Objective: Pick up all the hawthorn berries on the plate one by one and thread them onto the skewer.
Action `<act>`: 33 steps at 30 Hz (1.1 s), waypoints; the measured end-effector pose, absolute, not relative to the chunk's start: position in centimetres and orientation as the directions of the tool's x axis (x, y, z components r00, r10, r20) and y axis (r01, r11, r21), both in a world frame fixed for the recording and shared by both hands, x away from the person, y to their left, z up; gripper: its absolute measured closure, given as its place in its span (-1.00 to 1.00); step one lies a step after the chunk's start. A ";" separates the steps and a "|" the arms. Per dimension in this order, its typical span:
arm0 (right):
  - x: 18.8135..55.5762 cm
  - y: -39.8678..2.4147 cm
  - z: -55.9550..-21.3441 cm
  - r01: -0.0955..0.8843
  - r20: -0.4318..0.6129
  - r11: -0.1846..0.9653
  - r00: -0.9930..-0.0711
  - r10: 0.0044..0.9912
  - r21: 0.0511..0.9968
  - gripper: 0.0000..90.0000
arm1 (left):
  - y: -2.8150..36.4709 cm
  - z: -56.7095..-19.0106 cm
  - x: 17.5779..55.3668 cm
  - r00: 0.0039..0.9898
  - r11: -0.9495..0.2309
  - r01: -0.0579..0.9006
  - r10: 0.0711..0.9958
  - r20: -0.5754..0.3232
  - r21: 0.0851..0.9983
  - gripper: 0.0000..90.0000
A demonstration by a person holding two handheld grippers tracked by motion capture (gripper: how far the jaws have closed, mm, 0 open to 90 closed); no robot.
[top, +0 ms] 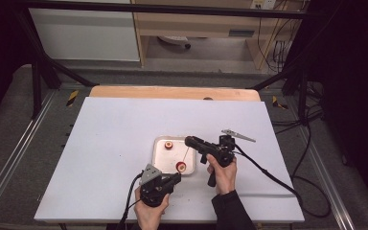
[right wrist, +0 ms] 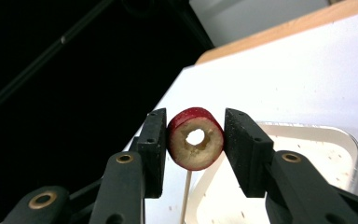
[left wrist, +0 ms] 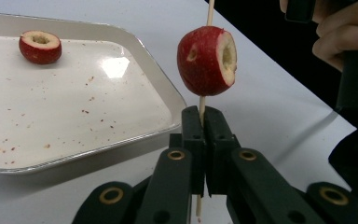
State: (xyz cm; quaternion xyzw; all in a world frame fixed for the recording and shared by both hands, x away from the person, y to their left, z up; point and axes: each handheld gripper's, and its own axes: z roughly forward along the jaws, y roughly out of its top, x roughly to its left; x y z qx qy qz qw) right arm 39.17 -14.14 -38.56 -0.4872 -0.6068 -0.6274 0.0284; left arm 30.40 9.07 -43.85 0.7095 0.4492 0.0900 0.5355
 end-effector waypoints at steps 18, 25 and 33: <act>39.4 -13.9 -38.5 0.668 0.732 -0.333 -0.498 0.465 0.666 0.36 | 9.6 -43.3 29.6 0.616 -0.036 0.467 0.730 -0.296 0.883 0.97; 39.5 -13.9 -38.4 0.693 0.764 -0.350 -0.475 0.436 0.631 0.36 | 9.6 -43.2 29.3 0.617 -0.052 0.420 0.748 -0.243 0.906 0.97; 39.8 -13.6 -38.9 0.721 0.778 -0.336 -0.449 0.439 0.606 0.37 | 10.2 -43.7 29.1 0.611 -0.078 0.418 0.761 -0.216 0.905 0.97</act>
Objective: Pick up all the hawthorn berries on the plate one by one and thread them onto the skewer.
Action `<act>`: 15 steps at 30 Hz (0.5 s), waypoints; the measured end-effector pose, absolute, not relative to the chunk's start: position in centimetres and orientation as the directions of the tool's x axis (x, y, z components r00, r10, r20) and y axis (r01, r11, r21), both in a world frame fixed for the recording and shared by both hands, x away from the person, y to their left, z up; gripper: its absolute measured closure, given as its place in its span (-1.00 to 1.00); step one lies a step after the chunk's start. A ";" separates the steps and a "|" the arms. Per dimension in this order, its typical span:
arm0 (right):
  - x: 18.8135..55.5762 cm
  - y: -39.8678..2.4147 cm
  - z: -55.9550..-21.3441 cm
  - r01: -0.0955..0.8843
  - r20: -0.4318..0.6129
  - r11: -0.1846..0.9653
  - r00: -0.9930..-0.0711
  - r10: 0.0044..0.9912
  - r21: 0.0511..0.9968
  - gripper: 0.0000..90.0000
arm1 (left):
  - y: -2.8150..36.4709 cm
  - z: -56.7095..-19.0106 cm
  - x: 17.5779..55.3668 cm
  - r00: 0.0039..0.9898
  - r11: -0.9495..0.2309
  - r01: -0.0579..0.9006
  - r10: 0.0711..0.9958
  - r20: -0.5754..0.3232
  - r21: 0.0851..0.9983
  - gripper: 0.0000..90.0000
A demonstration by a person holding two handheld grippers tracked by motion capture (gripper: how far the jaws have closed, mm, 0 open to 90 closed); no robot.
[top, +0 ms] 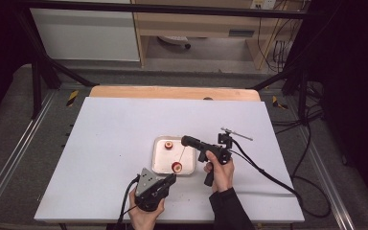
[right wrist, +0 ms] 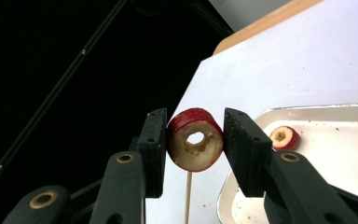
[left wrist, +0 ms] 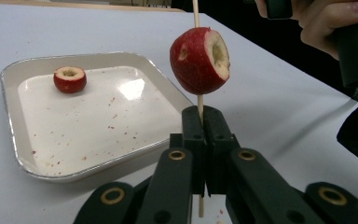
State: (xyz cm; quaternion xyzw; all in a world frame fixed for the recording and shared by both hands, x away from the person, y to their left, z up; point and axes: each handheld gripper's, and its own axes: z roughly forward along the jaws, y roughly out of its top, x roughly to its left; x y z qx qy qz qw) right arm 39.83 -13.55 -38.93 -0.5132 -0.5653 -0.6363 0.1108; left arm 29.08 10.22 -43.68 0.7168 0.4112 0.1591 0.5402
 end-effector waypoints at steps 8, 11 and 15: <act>40.2 -14.0 -38.9 0.765 0.770 -0.262 -0.432 0.469 0.588 0.36 | 10.9 -43.8 29.6 0.630 -0.172 0.407 0.764 -0.140 0.897 0.98; 40.3 -14.3 -38.7 0.790 0.774 -0.229 -0.420 0.475 0.569 0.36 | 11.0 -43.8 29.5 0.639 -0.213 0.393 0.763 -0.099 0.894 0.98; 40.4 -14.5 -38.8 0.822 0.811 -0.238 -0.382 0.443 0.517 0.36 | 11.2 -43.4 29.4 0.645 -0.242 0.375 0.762 -0.064 0.895 0.97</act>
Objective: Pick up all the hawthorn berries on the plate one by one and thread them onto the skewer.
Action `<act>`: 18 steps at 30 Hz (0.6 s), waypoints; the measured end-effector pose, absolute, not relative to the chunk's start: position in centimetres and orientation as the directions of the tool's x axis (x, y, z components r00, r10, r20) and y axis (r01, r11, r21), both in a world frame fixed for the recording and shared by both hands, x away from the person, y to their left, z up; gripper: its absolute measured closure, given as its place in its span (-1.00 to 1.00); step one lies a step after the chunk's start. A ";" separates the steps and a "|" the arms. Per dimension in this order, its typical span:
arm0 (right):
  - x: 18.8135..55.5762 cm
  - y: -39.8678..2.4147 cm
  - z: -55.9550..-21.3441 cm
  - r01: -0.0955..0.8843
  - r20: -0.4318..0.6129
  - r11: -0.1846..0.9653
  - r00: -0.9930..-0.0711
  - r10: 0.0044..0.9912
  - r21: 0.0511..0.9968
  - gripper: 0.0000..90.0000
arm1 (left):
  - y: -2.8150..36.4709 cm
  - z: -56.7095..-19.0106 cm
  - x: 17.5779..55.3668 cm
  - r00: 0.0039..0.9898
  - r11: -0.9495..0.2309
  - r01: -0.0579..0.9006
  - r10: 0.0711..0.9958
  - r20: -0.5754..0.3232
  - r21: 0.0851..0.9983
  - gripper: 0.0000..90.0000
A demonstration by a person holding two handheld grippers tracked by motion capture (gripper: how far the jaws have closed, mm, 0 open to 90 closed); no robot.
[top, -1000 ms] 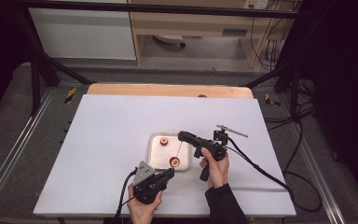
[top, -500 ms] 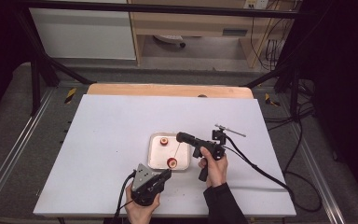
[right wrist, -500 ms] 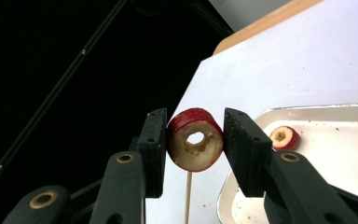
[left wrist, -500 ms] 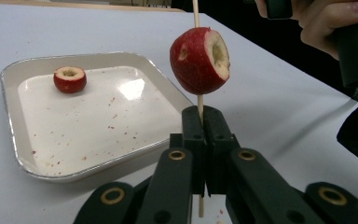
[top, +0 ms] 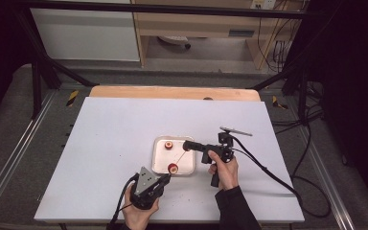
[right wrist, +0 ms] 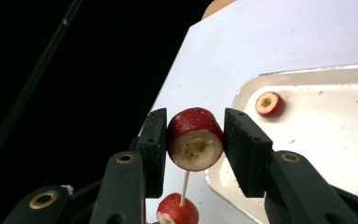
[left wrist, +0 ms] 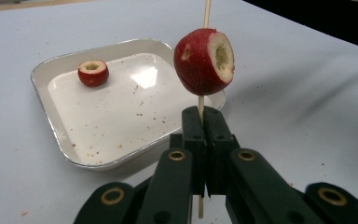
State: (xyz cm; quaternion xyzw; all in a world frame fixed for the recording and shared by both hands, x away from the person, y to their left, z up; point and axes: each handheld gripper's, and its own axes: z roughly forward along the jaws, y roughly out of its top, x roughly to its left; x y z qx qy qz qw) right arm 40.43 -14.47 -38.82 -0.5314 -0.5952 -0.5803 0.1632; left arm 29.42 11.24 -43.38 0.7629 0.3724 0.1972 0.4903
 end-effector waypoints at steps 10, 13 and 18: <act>40.9 -14.5 -39.3 0.819 0.858 -0.341 -0.315 0.407 0.462 0.37 | 11.5 -43.4 29.0 0.647 -0.288 0.363 0.763 -0.017 0.886 0.98; 41.3 -15.8 -38.5 0.796 0.851 -0.368 -0.320 0.416 0.480 0.37 | 12.3 -43.7 29.0 0.643 -0.214 0.408 0.758 -0.113 0.888 0.98; 40.8 -15.7 -38.6 0.758 0.809 -0.334 -0.415 0.417 0.561 0.37 | 11.5 -42.9 29.4 0.630 -0.191 0.440 0.762 -0.150 0.878 0.98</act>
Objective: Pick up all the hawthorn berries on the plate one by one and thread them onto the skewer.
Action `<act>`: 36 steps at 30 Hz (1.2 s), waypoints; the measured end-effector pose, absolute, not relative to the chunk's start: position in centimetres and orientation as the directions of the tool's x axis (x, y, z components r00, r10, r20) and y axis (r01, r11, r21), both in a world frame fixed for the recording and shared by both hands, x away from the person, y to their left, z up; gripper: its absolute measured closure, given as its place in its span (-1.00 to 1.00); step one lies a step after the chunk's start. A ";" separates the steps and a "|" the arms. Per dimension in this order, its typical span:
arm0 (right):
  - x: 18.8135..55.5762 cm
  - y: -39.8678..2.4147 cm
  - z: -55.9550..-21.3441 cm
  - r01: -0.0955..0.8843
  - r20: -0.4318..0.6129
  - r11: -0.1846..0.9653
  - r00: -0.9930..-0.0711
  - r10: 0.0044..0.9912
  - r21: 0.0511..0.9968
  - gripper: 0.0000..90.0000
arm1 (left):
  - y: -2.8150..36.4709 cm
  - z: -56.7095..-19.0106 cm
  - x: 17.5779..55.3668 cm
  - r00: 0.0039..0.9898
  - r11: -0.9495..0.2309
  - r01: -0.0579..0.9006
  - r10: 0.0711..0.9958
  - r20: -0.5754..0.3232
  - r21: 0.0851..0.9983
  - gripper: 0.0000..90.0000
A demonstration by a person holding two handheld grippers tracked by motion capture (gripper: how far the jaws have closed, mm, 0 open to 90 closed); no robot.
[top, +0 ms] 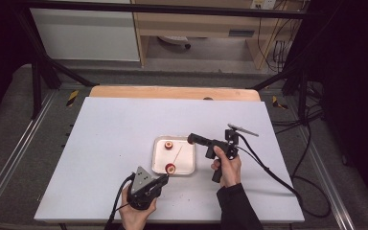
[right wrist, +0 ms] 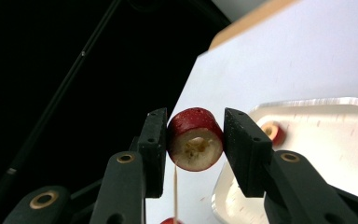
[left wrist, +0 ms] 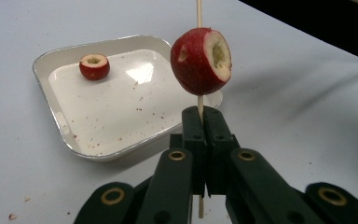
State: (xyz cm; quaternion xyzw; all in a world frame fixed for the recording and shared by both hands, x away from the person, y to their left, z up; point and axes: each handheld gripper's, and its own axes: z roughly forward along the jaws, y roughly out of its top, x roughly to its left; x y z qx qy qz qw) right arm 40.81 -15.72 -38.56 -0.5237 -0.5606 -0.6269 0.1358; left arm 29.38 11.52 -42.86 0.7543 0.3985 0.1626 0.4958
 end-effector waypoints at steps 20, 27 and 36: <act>40.2 -15.4 -38.8 0.733 0.796 -0.330 -0.482 0.366 0.596 0.36 | 10.3 -43.1 29.3 0.635 -0.161 0.429 0.753 -0.170 0.889 0.97; 40.1 -15.4 -38.8 0.739 0.802 -0.330 -0.480 0.354 0.588 0.36 | 10.3 -43.3 29.3 0.636 -0.154 0.423 0.752 -0.172 0.893 0.97; 40.2 -15.6 -38.6 0.755 0.816 -0.328 -0.464 0.346 0.568 0.36 | 10.6 -43.3 28.8 0.644 -0.143 0.398 0.747 -0.165 0.906 0.97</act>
